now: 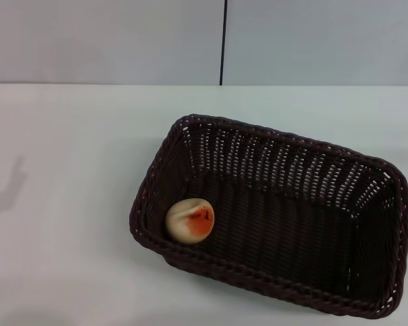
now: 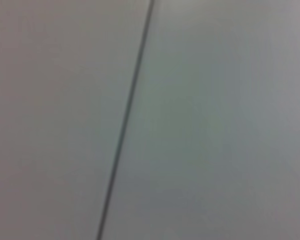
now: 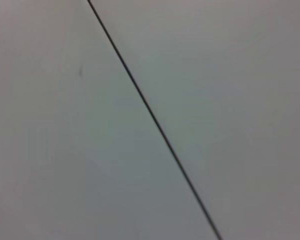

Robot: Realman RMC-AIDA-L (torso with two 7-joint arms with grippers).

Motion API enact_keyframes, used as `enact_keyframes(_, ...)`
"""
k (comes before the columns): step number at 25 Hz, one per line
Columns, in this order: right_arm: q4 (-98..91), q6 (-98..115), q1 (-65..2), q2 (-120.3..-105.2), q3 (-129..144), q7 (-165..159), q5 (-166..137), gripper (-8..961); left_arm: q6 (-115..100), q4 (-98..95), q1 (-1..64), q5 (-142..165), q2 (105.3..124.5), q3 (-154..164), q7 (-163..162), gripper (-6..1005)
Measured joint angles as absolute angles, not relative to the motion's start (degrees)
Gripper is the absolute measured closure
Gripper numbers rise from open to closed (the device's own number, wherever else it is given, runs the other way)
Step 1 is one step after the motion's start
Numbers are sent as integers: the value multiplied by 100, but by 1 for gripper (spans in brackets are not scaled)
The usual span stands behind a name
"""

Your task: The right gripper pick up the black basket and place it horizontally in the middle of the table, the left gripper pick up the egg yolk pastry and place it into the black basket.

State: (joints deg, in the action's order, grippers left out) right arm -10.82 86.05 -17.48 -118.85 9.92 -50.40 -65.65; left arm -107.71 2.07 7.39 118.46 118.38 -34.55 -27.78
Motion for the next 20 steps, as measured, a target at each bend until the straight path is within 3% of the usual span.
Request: enact_keyframes(20, -710, 8762, -1733, -11900, 276, -3684, -6556, 313, -10750, 229, 707, 11847, 11829, -3692, -2874, 188)
